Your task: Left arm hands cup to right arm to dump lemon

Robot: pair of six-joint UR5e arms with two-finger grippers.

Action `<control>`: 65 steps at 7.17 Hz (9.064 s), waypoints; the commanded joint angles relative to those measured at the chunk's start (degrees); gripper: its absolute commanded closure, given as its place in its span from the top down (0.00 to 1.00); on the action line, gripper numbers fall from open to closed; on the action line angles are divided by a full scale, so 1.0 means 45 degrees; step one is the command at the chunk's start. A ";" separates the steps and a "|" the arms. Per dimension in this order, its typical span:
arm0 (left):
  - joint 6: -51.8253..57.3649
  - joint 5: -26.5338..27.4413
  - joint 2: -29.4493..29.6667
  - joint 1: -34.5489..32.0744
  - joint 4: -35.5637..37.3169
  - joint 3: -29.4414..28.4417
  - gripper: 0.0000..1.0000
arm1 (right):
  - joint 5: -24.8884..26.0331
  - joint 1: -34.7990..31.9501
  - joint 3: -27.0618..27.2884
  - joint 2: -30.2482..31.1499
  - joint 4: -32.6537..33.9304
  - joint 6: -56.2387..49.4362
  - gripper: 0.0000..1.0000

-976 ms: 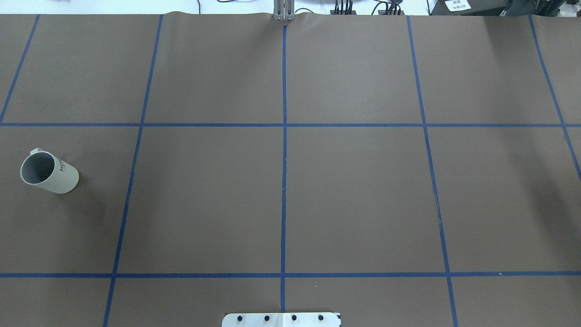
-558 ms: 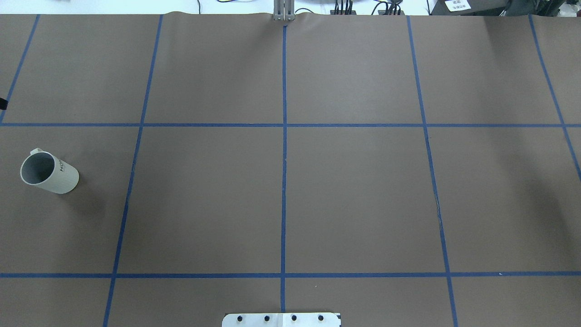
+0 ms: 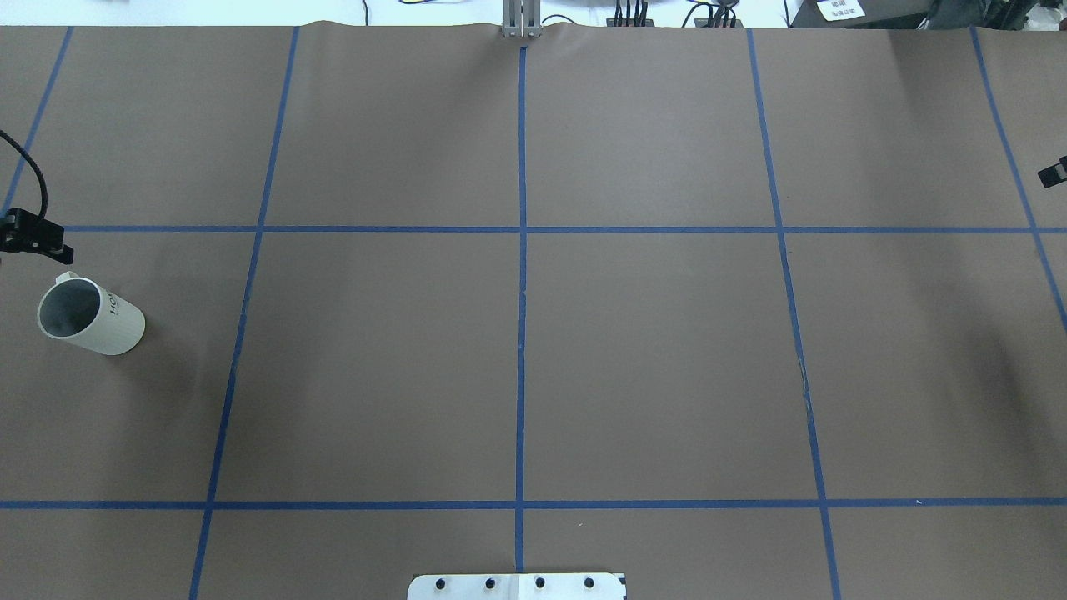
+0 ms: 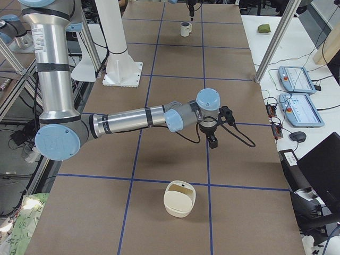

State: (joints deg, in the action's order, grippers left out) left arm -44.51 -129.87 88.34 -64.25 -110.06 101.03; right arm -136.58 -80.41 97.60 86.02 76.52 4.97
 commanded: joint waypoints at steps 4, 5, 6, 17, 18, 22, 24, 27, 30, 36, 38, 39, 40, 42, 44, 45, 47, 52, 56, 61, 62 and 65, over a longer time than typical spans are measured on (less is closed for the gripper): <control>0.0047 0.0032 -0.0413 0.0995 -0.0034 -0.0185 1.00 | -0.0410 0.0036 0.0245 -0.0033 -0.0051 0.0125 1.00; 0.0047 0.0032 -0.0413 0.1074 -0.0034 -0.0205 0.88 | -0.0391 0.0036 0.0245 -0.0033 -0.0051 0.0106 1.00; 0.0047 0.0052 -0.0413 0.1075 -0.0034 -0.0205 0.66 | -0.0410 0.0036 0.0245 -0.0033 -0.0051 0.0106 1.00; -0.3923 -0.1042 0.7658 0.0079 0.5299 -0.2460 0.00 | 0.3424 0.3582 -0.0282 -0.4673 -0.0285 0.2793 0.99; -0.5271 -0.1100 0.8369 0.0098 0.4641 -0.3032 0.00 | 0.4559 0.4345 -0.0282 -0.5609 -0.0304 0.2975 0.99; -0.9601 -0.1120 0.8726 0.1133 0.0884 -0.3272 0.00 | 0.8680 0.7642 0.0070 -0.5425 -0.5931 0.5375 0.99; -0.9542 -0.2730 0.9581 0.1290 0.0942 -0.3970 0.00 | 1.0051 0.9228 0.0264 -0.5695 -0.6164 0.5399 0.99; -0.9524 -0.3305 1.0365 0.1368 0.1001 -0.4519 0.00 | 1.1594 1.0597 0.0265 -0.5814 -0.6984 0.4970 0.99; -0.9659 -0.3601 1.1010 0.1853 0.1001 -0.4717 0.00 | 1.3202 1.1597 0.0168 -0.6027 -0.6945 0.4950 1.00; -0.9640 -0.3601 1.1344 0.2655 0.1001 -0.4698 0.00 | 1.3945 1.1950 -0.0262 -0.6418 -0.6867 0.4814 1.00; -0.9640 -0.3601 1.1423 0.3007 0.1021 -0.4658 0.00 | 1.3945 1.1950 -0.0263 -0.6478 -0.6886 0.4813 1.00; -0.9659 -0.3601 1.1423 0.3067 0.1021 -0.4581 0.00 | 1.3945 1.1950 -0.0263 -0.6478 -0.6886 0.4813 1.00; -0.9660 -0.3639 1.1423 0.3125 0.1021 -0.4503 0.00 | 1.3945 1.1950 -0.0321 -0.6478 -0.6867 0.4813 1.00; -0.9660 -0.4049 1.1365 0.3145 0.1040 -0.4289 0.00 | 1.3965 1.1950 -0.0360 -0.6459 -0.6886 0.4813 0.99; -0.9660 -0.4089 1.1384 0.3165 0.1040 -0.4151 0.00 | 1.3965 1.1950 -0.0419 -0.6459 -0.6906 0.4813 1.00; -0.9660 -0.4089 1.1403 0.3165 0.1040 -0.4131 0.00 | 1.3965 1.1950 -0.0477 -0.6459 -0.6906 0.4813 0.99; -0.9660 -0.4089 1.1365 0.3301 0.1040 -0.3976 0.00 | 1.3945 1.1950 -0.0478 -0.6478 -0.6926 0.4833 0.99; -0.9581 -0.4245 1.1286 0.3380 0.0826 -0.3547 1.00 | 1.3867 1.1950 -0.0341 -0.6537 -0.6808 0.5435 0.00; -0.9484 -0.4129 1.1267 0.2836 0.0884 -0.3428 1.00 | 1.3867 1.1640 -0.0360 -0.6381 -0.6789 0.5884 0.00; -0.9406 -0.1944 1.0895 0.2481 0.0903 -0.3603 1.00 | 1.2017 0.8246 0.0068 -0.2293 -0.8904 1.0105 0.16; -0.9406 -0.1747 1.0895 0.2462 0.0903 -0.3623 1.00 | 1.1142 0.7427 0.0514 -0.0616 -1.0116 1.0241 0.16; -0.8571 -0.0828 1.0721 0.2462 0.1001 -0.3759 1.00 | 0.7612 0.4208 0.0675 0.2966 -1.3459 1.1116 0.16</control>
State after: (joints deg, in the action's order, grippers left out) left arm -85.19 -134.77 137.17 -53.17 -105.72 84.50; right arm -95.16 -55.37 100.54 93.64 21.80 52.71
